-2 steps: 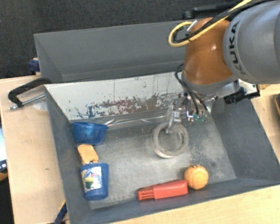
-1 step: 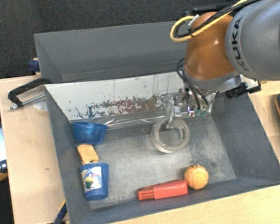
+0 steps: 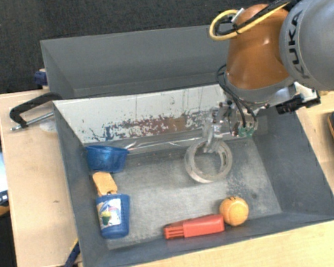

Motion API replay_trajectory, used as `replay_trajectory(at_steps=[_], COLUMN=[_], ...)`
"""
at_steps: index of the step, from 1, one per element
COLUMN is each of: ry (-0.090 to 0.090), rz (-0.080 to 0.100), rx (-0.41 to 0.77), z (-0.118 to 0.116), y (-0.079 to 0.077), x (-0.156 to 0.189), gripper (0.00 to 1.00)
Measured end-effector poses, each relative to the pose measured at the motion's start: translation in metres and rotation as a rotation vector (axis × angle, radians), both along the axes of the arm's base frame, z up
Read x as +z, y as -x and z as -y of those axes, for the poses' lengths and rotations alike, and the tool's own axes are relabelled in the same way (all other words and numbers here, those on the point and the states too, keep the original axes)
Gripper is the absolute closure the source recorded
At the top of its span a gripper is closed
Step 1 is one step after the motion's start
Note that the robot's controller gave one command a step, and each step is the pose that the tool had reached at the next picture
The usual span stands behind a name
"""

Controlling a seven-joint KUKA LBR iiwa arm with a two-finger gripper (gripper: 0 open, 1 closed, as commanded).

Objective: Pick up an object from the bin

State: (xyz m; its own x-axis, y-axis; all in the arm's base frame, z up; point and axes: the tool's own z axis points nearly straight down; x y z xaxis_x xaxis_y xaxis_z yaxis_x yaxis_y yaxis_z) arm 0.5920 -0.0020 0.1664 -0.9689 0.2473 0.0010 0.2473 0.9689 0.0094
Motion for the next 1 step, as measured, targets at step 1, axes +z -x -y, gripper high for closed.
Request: replay_trajectory(at_steps=[1], ry=[0.000], rz=[0.021], rx=[-0.012], z=[0.0026], y=[-0.0062], x=[0.0708], gripper=[1.00])
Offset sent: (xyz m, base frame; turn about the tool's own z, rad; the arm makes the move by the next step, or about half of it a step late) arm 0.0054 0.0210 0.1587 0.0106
